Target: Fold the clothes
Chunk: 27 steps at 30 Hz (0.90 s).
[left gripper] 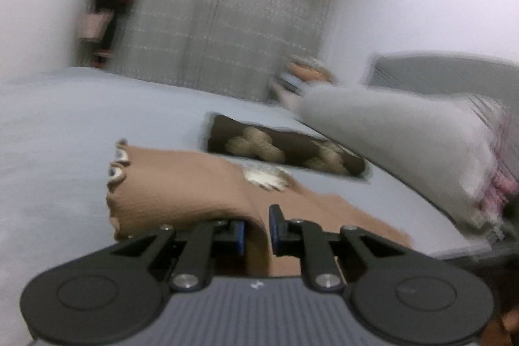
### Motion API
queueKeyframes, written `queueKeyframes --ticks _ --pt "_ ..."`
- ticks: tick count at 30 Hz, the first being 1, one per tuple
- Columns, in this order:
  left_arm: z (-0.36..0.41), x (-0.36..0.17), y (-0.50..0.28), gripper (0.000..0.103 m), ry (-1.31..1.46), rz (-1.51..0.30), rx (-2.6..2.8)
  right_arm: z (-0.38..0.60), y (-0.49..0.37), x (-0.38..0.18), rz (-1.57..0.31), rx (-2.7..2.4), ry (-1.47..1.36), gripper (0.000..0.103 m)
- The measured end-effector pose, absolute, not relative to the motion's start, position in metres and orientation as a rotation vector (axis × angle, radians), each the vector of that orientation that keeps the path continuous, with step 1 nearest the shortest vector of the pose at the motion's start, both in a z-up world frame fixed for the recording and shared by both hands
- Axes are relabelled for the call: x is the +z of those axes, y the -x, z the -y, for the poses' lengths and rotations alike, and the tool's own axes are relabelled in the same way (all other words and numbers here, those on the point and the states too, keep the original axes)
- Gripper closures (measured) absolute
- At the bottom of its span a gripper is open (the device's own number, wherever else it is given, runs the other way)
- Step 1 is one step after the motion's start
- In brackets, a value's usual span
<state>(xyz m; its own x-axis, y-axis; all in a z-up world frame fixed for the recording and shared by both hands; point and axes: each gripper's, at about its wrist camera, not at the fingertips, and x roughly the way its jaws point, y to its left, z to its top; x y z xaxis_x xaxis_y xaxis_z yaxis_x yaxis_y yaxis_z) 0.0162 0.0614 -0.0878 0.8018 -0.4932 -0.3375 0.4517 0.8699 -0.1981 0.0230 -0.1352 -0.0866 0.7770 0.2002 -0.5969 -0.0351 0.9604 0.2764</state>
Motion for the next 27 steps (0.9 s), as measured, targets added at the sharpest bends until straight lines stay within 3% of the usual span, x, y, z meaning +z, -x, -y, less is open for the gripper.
queueKeyframes --ticks 5,13,17,27 --pt "-0.031 -0.102 -0.011 0.087 -0.083 -0.512 -0.744 0.139 -0.023 -0.087 -0.670 0.125 -0.280 0.046" --pt "-0.032 -0.105 -0.014 0.060 -0.122 -0.550 -0.766 0.148 -0.024 -0.086 -0.670 0.120 -0.320 0.046" --pt "-0.056 -0.101 -0.022 0.057 -0.037 -0.556 -0.700 0.156 -0.024 -0.086 -0.673 0.129 -0.372 0.046" --pt "-0.097 -0.100 -0.039 0.054 0.009 -0.573 -0.521 0.201 -0.021 -0.089 -0.714 0.271 -0.838 0.045"
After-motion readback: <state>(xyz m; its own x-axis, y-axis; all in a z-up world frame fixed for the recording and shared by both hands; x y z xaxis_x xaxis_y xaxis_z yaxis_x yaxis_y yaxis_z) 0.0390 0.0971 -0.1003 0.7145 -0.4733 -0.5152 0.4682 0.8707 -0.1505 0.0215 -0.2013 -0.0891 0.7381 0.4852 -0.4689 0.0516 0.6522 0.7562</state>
